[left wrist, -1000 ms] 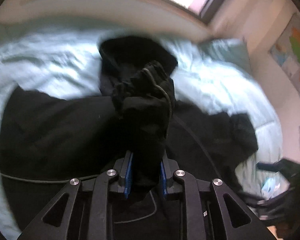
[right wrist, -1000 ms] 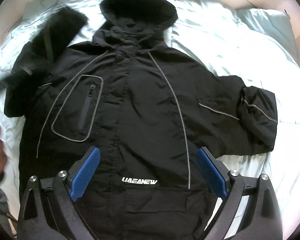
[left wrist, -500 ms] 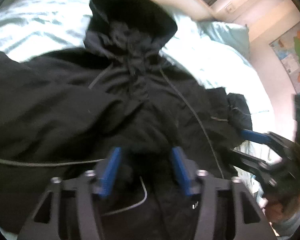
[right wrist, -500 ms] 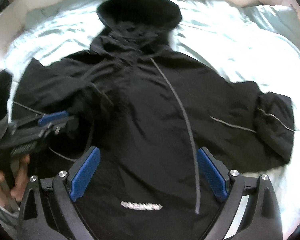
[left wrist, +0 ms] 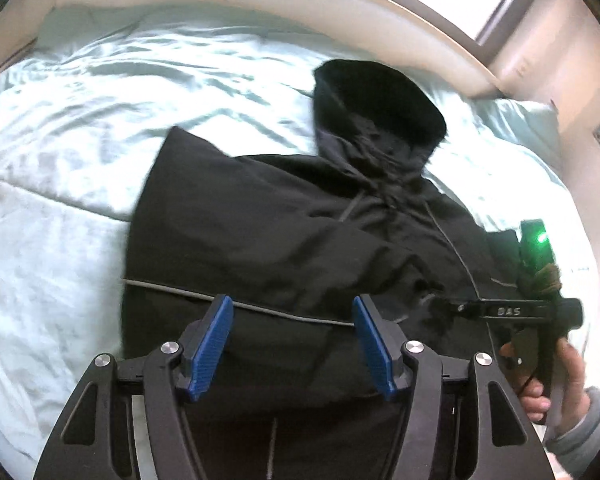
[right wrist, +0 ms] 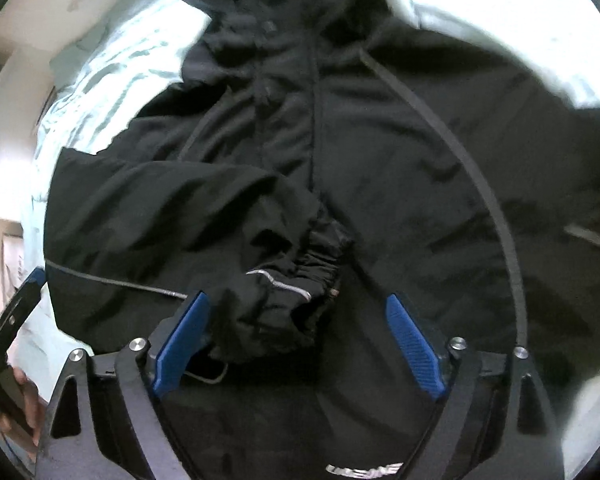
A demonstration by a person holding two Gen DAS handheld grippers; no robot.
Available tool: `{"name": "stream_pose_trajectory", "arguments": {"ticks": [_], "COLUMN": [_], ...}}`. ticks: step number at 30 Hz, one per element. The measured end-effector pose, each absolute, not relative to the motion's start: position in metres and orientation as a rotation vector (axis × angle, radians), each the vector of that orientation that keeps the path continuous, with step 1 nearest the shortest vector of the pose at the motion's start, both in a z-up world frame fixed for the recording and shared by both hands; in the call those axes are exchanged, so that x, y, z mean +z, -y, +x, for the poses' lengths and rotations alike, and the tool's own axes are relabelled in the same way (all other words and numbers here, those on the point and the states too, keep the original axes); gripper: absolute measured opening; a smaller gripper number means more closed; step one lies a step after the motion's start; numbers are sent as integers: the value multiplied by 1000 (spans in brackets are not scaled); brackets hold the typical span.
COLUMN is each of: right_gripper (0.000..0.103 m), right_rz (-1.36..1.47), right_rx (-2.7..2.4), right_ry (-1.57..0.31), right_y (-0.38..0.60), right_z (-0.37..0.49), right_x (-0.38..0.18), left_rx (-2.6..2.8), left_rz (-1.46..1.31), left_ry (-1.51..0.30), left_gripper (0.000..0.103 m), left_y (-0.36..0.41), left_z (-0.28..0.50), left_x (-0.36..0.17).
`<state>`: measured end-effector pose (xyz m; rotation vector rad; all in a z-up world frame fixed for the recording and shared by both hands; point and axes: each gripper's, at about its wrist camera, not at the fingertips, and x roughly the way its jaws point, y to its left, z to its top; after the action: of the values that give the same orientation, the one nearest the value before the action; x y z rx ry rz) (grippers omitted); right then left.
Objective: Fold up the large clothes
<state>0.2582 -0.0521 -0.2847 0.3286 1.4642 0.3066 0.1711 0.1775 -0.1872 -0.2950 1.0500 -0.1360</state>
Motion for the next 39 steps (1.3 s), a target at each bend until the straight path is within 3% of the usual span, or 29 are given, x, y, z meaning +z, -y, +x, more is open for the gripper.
{"name": "stream_pose_trajectory", "arguments": {"ticks": [1,2,6,12,15,19,24,31,35,39], "right_gripper": [69,45,33,33,33,34,38,45,62,63], "right_rz": [367,395,235,19,-36,-24,84,35,24,-1], "right_rx": [334,370,371,205,104,-26,-54,-37,47,134], "right_ry": [-1482,-1502,-1365,-1103,-1071,-1148,-1301,-1274,-1146,-1162], "right_y": [51,48,40,86,123,170,203,199,181,147], "right_z": [259,259,247,227,223,231,234,227,205,206], "right_x": [-291,-296,-262,-174,-164,-205,-298,-262,-205,-206], "left_rx": [-118,-105,-80,-143,-195,-204,-175,-190,-219,-252], "left_rz": [-303,-305,-289,-240,-230,-226,-241,-179,-150,-148], "left_ry": [-1052,-1051,-1046,-1056,-1077,-1163,-1268,-1240,-1185,-1209], "left_gripper": [64,64,64,64,64,64,64,64,64,64], "left_y": [-182,-185,-188,-163,-140,-119,-114,-108,-101,-89], "left_z": [173,173,174,186,200,224,242,231,214,200], "left_x": [-187,-188,-186,-187,-200,-243,-295,-267,-233,-235]}}
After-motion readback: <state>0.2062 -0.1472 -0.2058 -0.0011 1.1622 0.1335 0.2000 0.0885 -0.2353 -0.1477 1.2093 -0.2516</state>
